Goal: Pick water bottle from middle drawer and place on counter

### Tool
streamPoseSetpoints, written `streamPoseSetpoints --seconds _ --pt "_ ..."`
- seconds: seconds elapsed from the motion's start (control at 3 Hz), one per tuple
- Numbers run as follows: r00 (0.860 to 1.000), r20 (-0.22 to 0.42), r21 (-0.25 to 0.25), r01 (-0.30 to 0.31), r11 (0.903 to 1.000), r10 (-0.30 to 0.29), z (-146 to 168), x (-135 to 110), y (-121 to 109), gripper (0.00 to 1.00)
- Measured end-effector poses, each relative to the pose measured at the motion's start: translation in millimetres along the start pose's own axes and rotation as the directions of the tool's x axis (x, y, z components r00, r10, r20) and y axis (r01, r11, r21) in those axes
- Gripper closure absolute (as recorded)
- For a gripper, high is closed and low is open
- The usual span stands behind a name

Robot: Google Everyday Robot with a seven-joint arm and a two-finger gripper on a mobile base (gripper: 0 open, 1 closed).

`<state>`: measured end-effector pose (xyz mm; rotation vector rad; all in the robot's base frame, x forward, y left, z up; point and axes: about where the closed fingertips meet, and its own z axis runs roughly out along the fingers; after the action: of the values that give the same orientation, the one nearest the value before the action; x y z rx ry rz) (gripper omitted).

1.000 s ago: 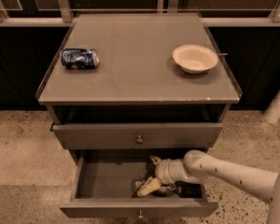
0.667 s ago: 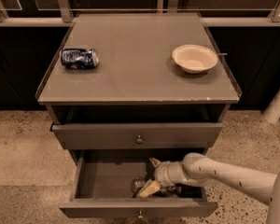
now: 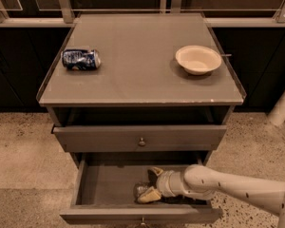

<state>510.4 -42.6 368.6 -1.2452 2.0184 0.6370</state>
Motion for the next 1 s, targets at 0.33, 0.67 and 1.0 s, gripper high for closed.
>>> streamPoseSetpoints --seconds 0.33,0.67,1.0 --pt "1.0 0.001 0.001 0.0 1.0 0.0 0.0 -0.5 -1.0 0.41" --pt "1.0 0.001 0.001 0.0 1.0 0.0 0.0 -0.5 -0.9 0.64" --pt "1.0 0.001 0.001 0.0 1.0 0.0 0.0 -0.6 -0.9 0.87"
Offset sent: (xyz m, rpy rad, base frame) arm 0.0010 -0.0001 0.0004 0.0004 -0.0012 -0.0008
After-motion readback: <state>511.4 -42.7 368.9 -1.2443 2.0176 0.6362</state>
